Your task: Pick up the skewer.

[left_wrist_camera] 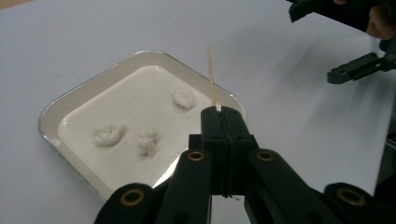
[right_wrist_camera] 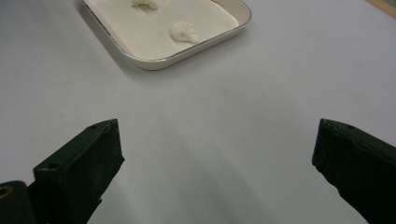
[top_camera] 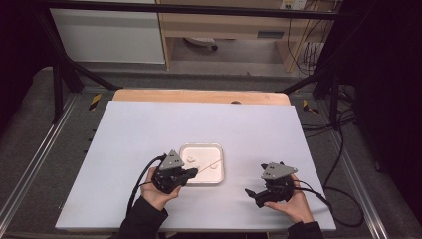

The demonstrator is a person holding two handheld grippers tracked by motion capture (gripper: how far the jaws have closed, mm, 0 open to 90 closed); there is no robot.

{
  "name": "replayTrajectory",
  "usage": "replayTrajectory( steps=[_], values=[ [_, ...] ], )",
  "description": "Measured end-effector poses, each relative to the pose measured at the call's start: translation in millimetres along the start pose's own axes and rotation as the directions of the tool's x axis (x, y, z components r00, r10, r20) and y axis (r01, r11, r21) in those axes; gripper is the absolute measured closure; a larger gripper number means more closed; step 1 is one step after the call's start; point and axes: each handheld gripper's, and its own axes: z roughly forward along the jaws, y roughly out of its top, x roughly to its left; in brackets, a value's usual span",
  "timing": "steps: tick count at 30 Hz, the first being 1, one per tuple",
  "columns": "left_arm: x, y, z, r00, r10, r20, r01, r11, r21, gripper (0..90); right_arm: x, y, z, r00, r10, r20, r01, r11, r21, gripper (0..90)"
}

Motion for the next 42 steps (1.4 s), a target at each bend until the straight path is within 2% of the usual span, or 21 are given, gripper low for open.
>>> replayTrajectory(
  steps=[1,6,7,9,11,15,20,21,22,23,24,29,30,32,33,34,35,36,37,38,42],
  values=[
    [-1.7,1.9,0.7,0.9997,0.008,0.023,-0.008,0.9999,0.008,89.2,3.8,4.4,1.3,0.9993,-0.037,0.007,0.037,0.9993,0.007,3.6],
    [-5.0,4.3,2.1,0.9983,0.027,0.051,-0.029,0.9993,0.025,89.2,8.1,14.2,3.4,0.9945,-0.103,0.017,0.103,0.9943,0.03,5.4],
    [-5.8,4.8,2.5,0.9981,0.03,0.054,-0.031,0.9992,0.026,89.2,9.5,18.9,4.4,0.9905,-0.135,0.023,0.134,0.9899,0.044,5.8],
    [-6.3,6.2,3.0,0.9974,0.038,0.061,-0.04,0.9986,0.034,89.2,10.4,21.1,4.8,0.9885,-0.149,0.025,0.148,0.9878,0.049,6.2],
    [-6.6,7.8,3.8,0.997,0.045,0.063,-0.047,0.998,0.041,89.2,12.3,26.8,5.1,0.9809,-0.193,0.026,0.191,0.98,0.055,7.5],
    [-7.3,12.1,5.8,0.9955,0.056,0.077,-0.06,0.9966,0.056,89.2,14.3,31.8,4.7,0.973,-0.229,0.028,0.227,0.972,0.059,9.4],
    [-9.8,18.4,8.8,0.9929,0.081,0.088,-0.087,0.9939,0.068,89.2,17.8,39.6,4.4,0.951,-0.308,0.026,0.306,0.9492,0.075,14.7],
    [-10.5,19.7,9.3,0.9925,0.084,0.089,-0.09,0.9936,0.069,89.2,17.8,39.6,4.4,0.951,-0.308,0.026,0.306,0.9492,0.075,14.7],
    [-10.9,20.9,9.8,0.9919,0.088,0.092,-0.095,0.993,0.07,89.2,19.0,41.3,4.2,0.9426,-0.333,0.022,0.331,0.9406,0.077,16.9],
    [-11.4,22.1,10.3,0.9911,0.093,0.095,-0.1,0.9924,0.072,89.2,19.0,41.3,4.2,0.9426,-0.333,0.022,0.331,0.9406,0.077,16.9],
    [-12.0,23.2,11.0,0.9904,0.097,0.098,-0.105,0.9918,0.073,89.1,19.4,42.0,4.0,0.9375,-0.347,0.021,0.345,0.9354,0.078,18.3],
    [-16.9,28.6,16.8,0.9846,0.125,0.122,-0.136,0.9866,0.09,89.2,21.3,43.3,5.4,0.9019,-0.431,0.027,0.428,0.9007,0.073,27.0],
    [-16.9,28.6,16.8,0.9846,0.125,0.122,-0.136,0.9866,0.09,89.2,21.3,43.3,5.4,0.9019,-0.431,0.027,0.428,0.9007,0.073,27.0],
    [-18.7,29.6,19.3,0.9836,0.126,0.129,-0.139,0.9862,0.091,89.2,22.3,42.9,6.3,0.8849,-0.465,0.03,0.462,0.8845,0.062,30.9],
    [-19.5,30.1,20.5,0.9827,0.13,0.132,-0.143,0.9853,0.094,89.2,23.4,42.2,7.4,0.8659,-0.499,0.029,0.497,0.8657,0.056,35.2],
    [-20.6,30.4,22.0,0.9823,0.13,0.135,-0.144,0.9853,0.093,89.2,23.8,42.1,8.0,0.8532,-0.521,0.03,0.519,0.853,0.058,37.7],
    [-21.7,30.6,23.5,0.9813,0.134,0.138,-0.147,0.9846,0.094,89.2,23.8,42.1,8.0,0.8532,-0.521,0.03,0.519,0.853,0.058,37.7],
    [-22.6,31.1,24.6,0.9801,0.142,0.139,-0.157,0.9825,0.101,89.2,24.1,42.1,8.6,0.8385,-0.544,0.031,0.542,0.8384,0.062,40.3],
    [-23.6,31.4,26.0,0.9795,0.144,0.141,-0.159,0.9821,0.101,89.2,25.6,41.9,10.1,0.816,-0.577,0.029,0.575,0.8159,0.059,45.1],
    [-24.7,31.6,27.3,0.9792,0.142,0.144,-0.158,0.9823,0.101,89.2,26.0,41.8,10.8,0.8032,-0.595,0.026,0.593,0.8029,0.059,46.9],
    [-27.8,32.8,31.2,0.9774,0.147,0.152,-0.164,0.9806,0.107,89.1,27.3,40.8,14.0,0.7665,-0.642,0.021,0.639,0.7657,0.071,54.1]
  ],
)
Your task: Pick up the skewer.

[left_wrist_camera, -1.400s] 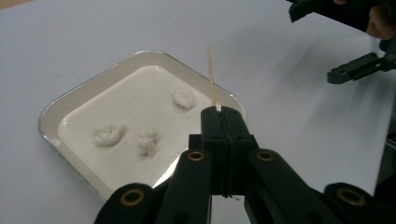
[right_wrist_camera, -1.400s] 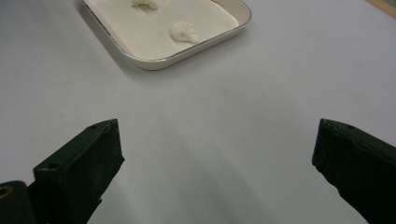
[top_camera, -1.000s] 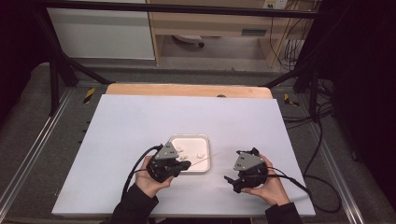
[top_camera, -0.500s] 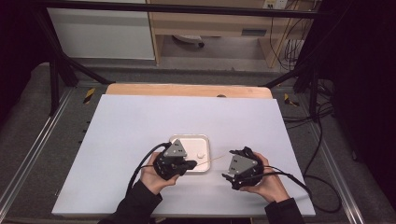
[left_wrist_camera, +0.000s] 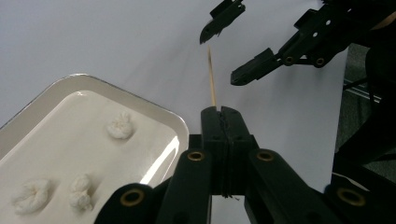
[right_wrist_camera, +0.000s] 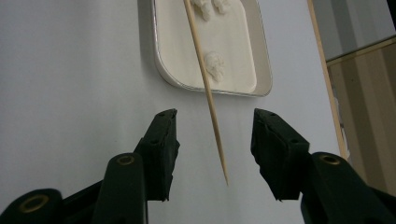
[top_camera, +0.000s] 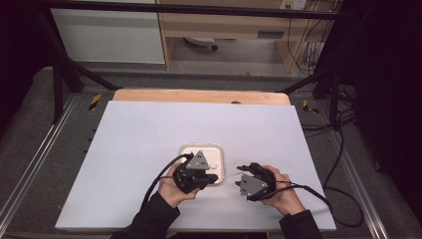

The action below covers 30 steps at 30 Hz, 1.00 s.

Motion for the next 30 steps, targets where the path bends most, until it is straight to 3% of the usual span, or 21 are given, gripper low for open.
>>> replayTrajectory(
  steps=[8,20,23,30],
  values=[
    [-3.8,4.2,3.3,0.9998,0.016,0.008,-0.016,0.9999,-0.002,89.2,1.5,-0.3,7.8,0.9972,-0.072,-0.019,0.073,0.9973,0.006,66.4],
    [-2.2,0.0,1.0,0.9997,0.019,0.012,-0.019,0.9998,0.001,89.1,0.5,-1.6,11.6,0.9944,-0.1,-0.035,0.1,0.9949,0.005,79.9],
    [-2.3,-0.1,0.8,0.9998,0.016,0.015,-0.016,0.9999,0.001,89.1,0.4,-2.0,11.5,0.9917,-0.124,-0.034,0.124,0.9923,-0.004,86.7],
    [-0.5,-0.2,2.5,0.9996,0.009,0.027,-0.01,0.9996,0.025,88.9,2.5,-1.6,10.9,0.9857,-0.166,-0.031,0.166,0.9862,0.001,88.6]
  ],
)
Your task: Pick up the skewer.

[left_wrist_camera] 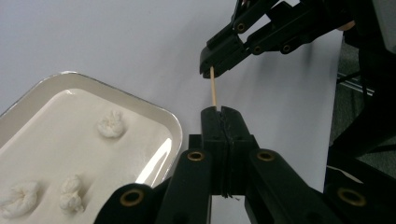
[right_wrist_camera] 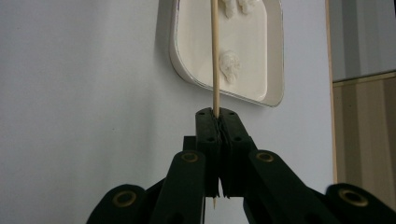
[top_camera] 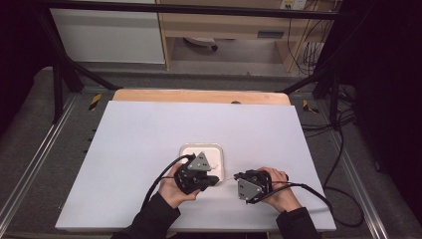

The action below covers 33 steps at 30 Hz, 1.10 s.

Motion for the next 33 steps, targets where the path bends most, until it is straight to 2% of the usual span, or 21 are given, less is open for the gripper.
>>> replayTrajectory(
  steps=[3,4,5,7,8,10,11,12,16,17,20,24,25,26,27,28,32,33],
  values=[
    [2.3,0.5,1.5,1.0,0.007,0.006,-0.007,0.9996,0.027,88.5,0.3,1.0,-0.3,1.0,-0.009,-0.004,0.009,0.9999,0.011,88.8],
    [2.6,1.4,2.4,0.9996,0.027,-0.009,-0.026,0.9979,0.06,87.8,0.7,2.3,-0.2,0.9998,-0.018,-0.008,0.018,0.9995,0.027,88.8],
    [2.6,1.4,2.4,0.9996,0.027,-0.009,-0.026,0.9979,0.06,85.4,0.3,2.8,-0.1,0.9995,-0.03,-0.007,0.03,0.9988,0.038,88.8],
    [2.5,3.4,3.5,0.9983,0.051,-0.029,-0.048,0.993,0.108,77.7,-0.4,2.8,0.1,0.999,-0.045,-0.008,0.045,0.9973,0.059,88.8],
    [2.0,4.7,4.2,0.9971,0.064,-0.041,-0.057,0.989,0.136,77.7,-0.4,2.8,0.1,0.999,-0.045,-0.008,0.045,0.9973,0.059,88.8],
    [2.8,8.6,6.3,0.9959,0.083,-0.035,-0.074,0.9762,0.204,70.4,-0.8,2.9,0.3,0.9981,-0.06,-0.012,0.061,0.9952,0.076,88.8],
    [3.4,11.0,7.4,0.9951,0.092,-0.035,-0.081,0.9672,0.241,66.5,-0.7,3.7,1.0,0.9972,-0.073,-0.016,0.074,0.993,0.092,88.8],
    [4.0,13.3,8.8,0.994,0.101,-0.042,-0.086,0.9593,0.269,64.9,-0.7,4.2,1.4,0.9971,-0.074,-0.018,0.076,0.9924,0.097,88.8],
    [8.3,21.7,17.5,0.9946,0.102,-0.018,-0.088,0.9255,0.368,63.9,-1.4,6.4,2.2,0.9943,-0.102,-0.029,0.105,0.9877,0.116,88.8],
    [8.8,23.4,19.4,0.9952,0.096,-0.018,-0.082,0.9206,0.382,64.7,-2.0,7.1,2.7,0.9925,-0.118,-0.033,0.121,0.9851,0.122,88.8],
    [9.2,28.8,25.7,0.9965,0.084,0.002,-0.078,0.9137,0.399,67.2,-1.8,8.4,3.1,0.9913,-0.127,-0.037,0.131,0.9805,0.147,88.8],
    [5.1,36.5,34.6,0.9969,0.078,0.011,-0.075,0.8891,0.452,71.2,-2.0,9.5,3.9,0.9896,-0.137,-0.042,0.142,0.9775,0.155,88.8],
    [4.1,37.9,37.4,0.9969,0.078,0.007,-0.072,0.8868,0.456,72.3,-2.6,10.1,3.9,0.9876,-0.151,-0.043,0.156,0.9754,0.156,88.8],
    [3.6,41.0,42.1,0.996,0.089,0.005,-0.08,0.8752,0.477,73.6,-1.1,10.2,3.4,0.9898,-0.136,-0.043,0.141,0.9755,0.169,88.8],
    [3.6,41.0,42.1,0.996,0.089,0.005,-0.08,0.8752,0.477,76.0,-1.8,10.5,3.9,0.9878,-0.149,-0.045,0.154,0.9748,0.161,88.9],
    [3.4,42.0,44.4,0.9958,0.091,0.007,-0.083,0.8697,0.486,76.0,-1.8,10.5,3.9,0.9878,-0.149,-0.045,0.154,0.9748,0.161,88.9],
    [2.4,43.4,52.5,0.9954,0.095,0.006,-0.085,0.8577,0.507,79.8,-1.5,11.2,3.7,0.9877,-0.15,-0.044,0.155,0.9746,0.162,88.8],
    [1.8,43.4,54.4,0.9946,0.103,0.009,-0.093,0.8508,0.517,81.3,-1.5,11.4,3.7,0.9873,-0.152,-0.045,0.158,0.9734,0.167,88.8]
  ],
)
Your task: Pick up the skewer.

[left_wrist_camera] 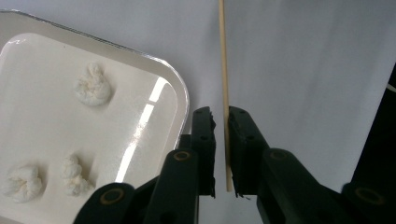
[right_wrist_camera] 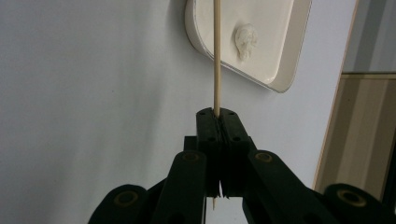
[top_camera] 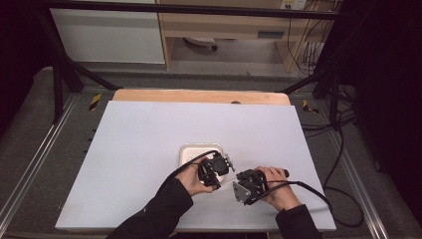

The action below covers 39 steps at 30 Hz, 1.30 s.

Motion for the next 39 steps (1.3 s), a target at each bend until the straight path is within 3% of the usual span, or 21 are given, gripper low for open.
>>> replayTrajectory(
  steps=[9,16,22,27,28,29,32,34,35,37,38,39],
  values=[
    [-1.7,-0.8,-0.7,0.9999,0.013,0.001,-0.014,0.9998,0.016,87.0,-1.1,0.9,-0.3,0.9998,-0.022,0.0,0.022,0.9998,0.003,88.8],
    [-4.7,-0.9,2.3,0.999,0.021,-0.04,-0.019,0.999,0.041,88.7,-0.8,1.9,-1.7,0.9999,-0.016,0.001,0.016,0.9998,-0.009,88.8],
    [-5.3,-2.7,1.7,0.9979,0.023,-0.06,-0.021,0.9996,0.019,88.9,-1.3,1.5,-4.7,0.9999,0.0,0.014,0.0,1.0,-0.007,88.1],
    [-6.3,-6.3,-0.9,0.9969,0.016,-0.077,-0.017,0.9998,-0.013,89.0,-4.4,0.0,-8.3,0.9991,0.028,0.031,-0.027,0.9992,-0.029,84.6],
    [-6.3,-7.5,-1.4,0.9967,0.007,-0.081,-0.009,0.9999,-0.015,89.0,-5.1,-0.6,-9.7,0.9983,0.046,0.037,-0.044,0.9984,-0.034,82.4],
    [-4.6,-11.5,-2.7,0.9964,0.001,-0.084,-0.003,0.9996,-0.027,88.9,-8.0,-2.9,-13.2,0.9951,0.083,0.054,-0.081,0.9958,-0.044,74.5],
    [-0.5,-19.5,-7.1,0.996,-0.015,-0.088,0.012,0.9991,-0.04,88.9,-10.0,-10.8,-19.0,0.9773,0.204,0.059,-0.198,0.9764,-0.086,61.8],
    [1.0,-22.4,-8.5,0.9959,-0.025,-0.087,0.021,0.9989,-0.041,88.9,-10.1,-17.9,-21.0,0.9474,0.315,0.054,-0.307,0.9441,-0.119,53.1],
    [2.4,-25.7,-9.5,0.9948,-0.033,-0.096,0.028,0.9984,-0.048,88.9,-10.2,-21.9,-21.5,0.9284,0.367,0.058,-0.357,0.9244,-0.134,48.4],
    [6.6,-32.3,-10.9,0.9955,-0.033,-0.089,0.028,0.9977,-0.061,88.9,-9.9,-29.7,-21.9,0.8862,0.461,0.049,-0.447,0.8784,-0.168,40.1],
    [8.3,-40.2,-13.3,0.9934,-0.063,-0.096,0.056,0.9957,-0.074,88.9,-9.0,-33.0,-21.7,0.8572,0.514,0.039,-0.5,0.848,-0.176,36.5],
    [8.3,-40.2,-13.3,0.9934,-0.063,-0.096,0.056,0.9957,-0.074,88.9,-9.0,-33.0,-21.7,0.8572,0.514,0.039,-0.5,0.848,-0.176,36.5]
  ],
)
